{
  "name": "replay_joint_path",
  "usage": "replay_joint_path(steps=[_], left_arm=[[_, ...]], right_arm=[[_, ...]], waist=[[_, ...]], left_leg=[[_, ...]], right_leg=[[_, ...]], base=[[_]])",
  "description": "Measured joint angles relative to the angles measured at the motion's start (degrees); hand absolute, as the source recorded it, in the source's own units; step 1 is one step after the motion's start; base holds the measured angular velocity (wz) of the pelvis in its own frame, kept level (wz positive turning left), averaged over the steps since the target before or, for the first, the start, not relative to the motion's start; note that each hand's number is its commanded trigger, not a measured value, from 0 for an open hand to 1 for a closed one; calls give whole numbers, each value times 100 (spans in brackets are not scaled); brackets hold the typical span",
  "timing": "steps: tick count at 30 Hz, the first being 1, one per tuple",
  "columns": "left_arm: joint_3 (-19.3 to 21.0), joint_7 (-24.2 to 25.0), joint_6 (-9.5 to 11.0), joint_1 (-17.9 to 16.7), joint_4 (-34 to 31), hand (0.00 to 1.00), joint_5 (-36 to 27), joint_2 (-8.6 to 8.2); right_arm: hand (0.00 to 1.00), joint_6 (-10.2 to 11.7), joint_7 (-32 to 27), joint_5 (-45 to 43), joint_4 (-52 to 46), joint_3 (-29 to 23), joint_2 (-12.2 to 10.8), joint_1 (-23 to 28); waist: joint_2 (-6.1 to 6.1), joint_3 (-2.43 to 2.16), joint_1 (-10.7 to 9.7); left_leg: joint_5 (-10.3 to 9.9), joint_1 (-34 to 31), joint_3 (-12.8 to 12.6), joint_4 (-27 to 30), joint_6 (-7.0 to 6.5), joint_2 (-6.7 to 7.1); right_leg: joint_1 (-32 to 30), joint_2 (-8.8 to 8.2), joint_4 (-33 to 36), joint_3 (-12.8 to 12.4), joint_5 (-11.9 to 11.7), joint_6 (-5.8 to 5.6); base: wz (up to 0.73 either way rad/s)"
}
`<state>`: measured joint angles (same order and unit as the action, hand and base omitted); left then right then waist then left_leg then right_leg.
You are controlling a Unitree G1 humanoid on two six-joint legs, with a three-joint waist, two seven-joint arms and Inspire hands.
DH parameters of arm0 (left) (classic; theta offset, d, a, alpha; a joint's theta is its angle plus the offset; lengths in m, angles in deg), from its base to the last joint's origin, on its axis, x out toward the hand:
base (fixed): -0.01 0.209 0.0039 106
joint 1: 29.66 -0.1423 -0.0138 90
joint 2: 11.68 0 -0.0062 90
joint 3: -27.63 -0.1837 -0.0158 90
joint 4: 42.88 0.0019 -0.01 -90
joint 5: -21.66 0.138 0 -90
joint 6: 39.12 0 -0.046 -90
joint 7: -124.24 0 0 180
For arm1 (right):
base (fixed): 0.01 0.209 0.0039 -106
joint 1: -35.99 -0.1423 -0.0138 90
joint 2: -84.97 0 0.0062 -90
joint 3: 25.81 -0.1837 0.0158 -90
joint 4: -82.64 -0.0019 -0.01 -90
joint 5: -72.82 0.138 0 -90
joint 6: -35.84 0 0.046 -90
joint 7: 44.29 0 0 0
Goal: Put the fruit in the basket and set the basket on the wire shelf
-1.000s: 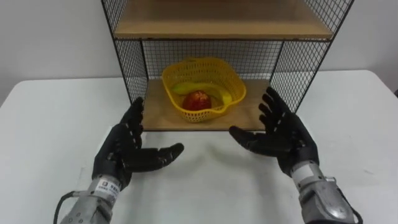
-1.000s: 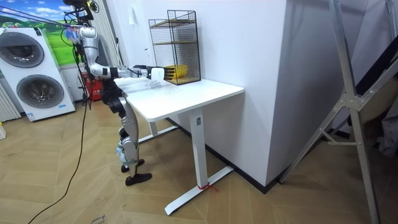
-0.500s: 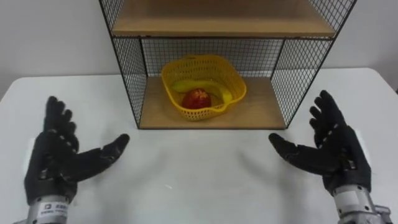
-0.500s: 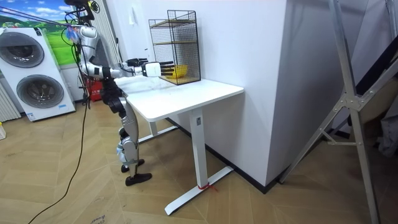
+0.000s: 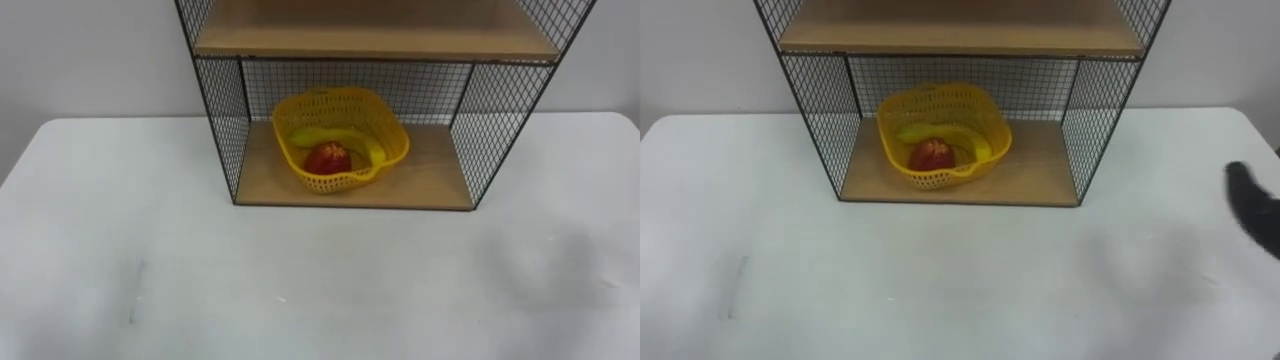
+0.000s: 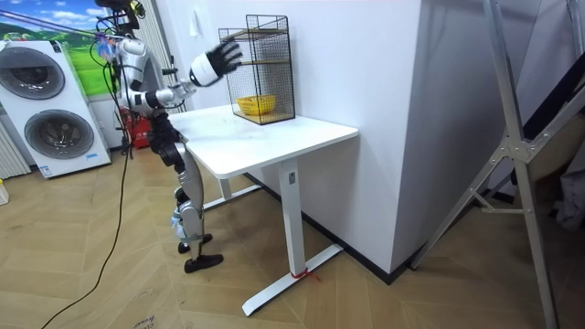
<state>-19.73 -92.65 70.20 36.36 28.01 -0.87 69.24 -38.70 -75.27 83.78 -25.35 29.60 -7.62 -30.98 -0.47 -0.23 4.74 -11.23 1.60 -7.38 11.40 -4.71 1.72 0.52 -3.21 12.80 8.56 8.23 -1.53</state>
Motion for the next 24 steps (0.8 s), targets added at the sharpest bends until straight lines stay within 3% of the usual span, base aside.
replay_joint_path(steps=[2,4,6,9,14,18,20,23,24], left_arm=[[473,-461,30,-59,28,0,-193,267],[941,-997,85,-174,214,0,-721,648],[1190,-1297,93,-230,636,0,-987,864],[1457,-1563,69,-434,1637,0,-1666,985],[1541,-1644,-41,-613,3741,0,-3169,1000],[1213,-1338,-199,-567,5682,0,-3910,985],[1092,-997,-303,-542,6506,0,-3971,873],[817,-456,-484,-504,7669,0,-3709,515],[641,-234,-639,-494,8025,0,-3503,350]], right_arm=[[0,11,-425,100,-30,-440,167,1],[0,85,-912,515,-36,-861,220,98],[0,120,-1152,982,206,-1162,254,240],[0,74,-1505,1742,1292,-1669,454,378],[0,-97,-1773,3558,3603,-1899,521,419],[0,-187,-1479,4631,5748,-1837,358,424],[0,-235,-1193,4825,6625,-1817,207,404],[0,-323,-750,4632,8116,-1531,-82,246],[0,-405,-608,4389,8542,-1367,-189,147]], waist=[[31,11,8],[33,14,3],[52,6,3],[44,2,-34],[36,-10,-65],[27,-59,-150],[20,-84,-151],[32,-96,-225],[34,-95,-313]], left_leg=[[1,-1,8,-2,2,0],[1,-52,71,19,2,10],[-2,-93,141,35,6,35],[-36,-214,178,133,-3,105],[-37,-319,215,142,-8,135],[-39,-335,325,148,-4,148],[-39,-297,321,140,-1,146],[-53,-169,293,147,22,119],[-59,-107,299,149,30,113]], right_leg=[[-19,-2,7,15,6,3],[-16,-27,14,110,22,7],[-29,-62,48,180,60,3],[-213,-165,282,182,234,-22],[-297,-193,303,231,274,-31],[-247,-224,255,266,285,-37],[-195,-223,242,265,287,-39],[-1,-195,155,256,281,-43],[72,-189,119,265,277,-47]], base=[[3],[13],[18],[12],[7],[13],[2],[0],[0]])
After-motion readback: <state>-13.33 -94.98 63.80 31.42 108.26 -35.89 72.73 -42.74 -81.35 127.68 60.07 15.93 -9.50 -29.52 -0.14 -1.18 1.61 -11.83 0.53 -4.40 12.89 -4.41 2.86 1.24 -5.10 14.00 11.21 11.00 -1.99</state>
